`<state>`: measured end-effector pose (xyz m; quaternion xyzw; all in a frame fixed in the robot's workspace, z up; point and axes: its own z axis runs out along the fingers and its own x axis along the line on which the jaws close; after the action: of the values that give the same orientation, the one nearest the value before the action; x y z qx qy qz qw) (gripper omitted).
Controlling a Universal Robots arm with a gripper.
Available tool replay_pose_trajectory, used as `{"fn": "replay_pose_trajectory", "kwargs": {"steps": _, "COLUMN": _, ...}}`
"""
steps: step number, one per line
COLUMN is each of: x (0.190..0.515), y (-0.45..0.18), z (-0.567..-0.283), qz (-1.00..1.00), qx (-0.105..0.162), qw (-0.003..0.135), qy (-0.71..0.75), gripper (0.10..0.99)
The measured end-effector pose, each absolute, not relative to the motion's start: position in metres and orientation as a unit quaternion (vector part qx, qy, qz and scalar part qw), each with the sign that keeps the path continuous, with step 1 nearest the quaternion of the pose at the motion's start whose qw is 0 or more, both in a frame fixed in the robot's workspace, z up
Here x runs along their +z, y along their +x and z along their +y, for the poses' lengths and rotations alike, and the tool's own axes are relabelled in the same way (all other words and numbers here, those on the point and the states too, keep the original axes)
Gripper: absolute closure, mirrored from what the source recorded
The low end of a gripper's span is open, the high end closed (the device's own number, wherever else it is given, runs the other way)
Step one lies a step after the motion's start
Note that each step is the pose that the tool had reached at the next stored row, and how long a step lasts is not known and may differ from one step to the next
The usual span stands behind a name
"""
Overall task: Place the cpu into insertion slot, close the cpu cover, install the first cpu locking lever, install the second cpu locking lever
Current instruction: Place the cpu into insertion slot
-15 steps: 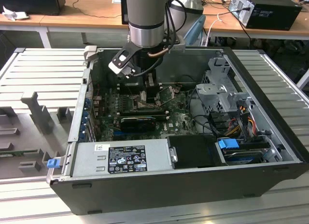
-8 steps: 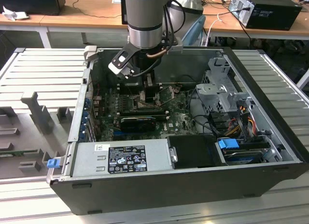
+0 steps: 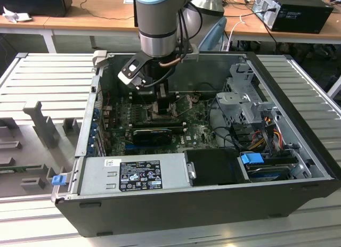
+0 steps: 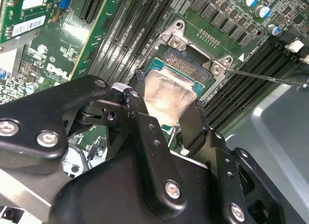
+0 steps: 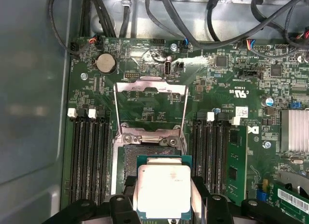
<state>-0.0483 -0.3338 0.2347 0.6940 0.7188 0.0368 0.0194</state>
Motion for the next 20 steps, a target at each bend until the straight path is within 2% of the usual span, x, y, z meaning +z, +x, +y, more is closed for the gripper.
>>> {"fn": "replay_pose_trajectory", "kwargs": {"steps": 20, "x": 0.205, "y": -0.047, "z": -0.324, "qz": 0.711, "qx": 0.033, "qw": 0.016, "qy": 0.702, "gripper": 0.557}}
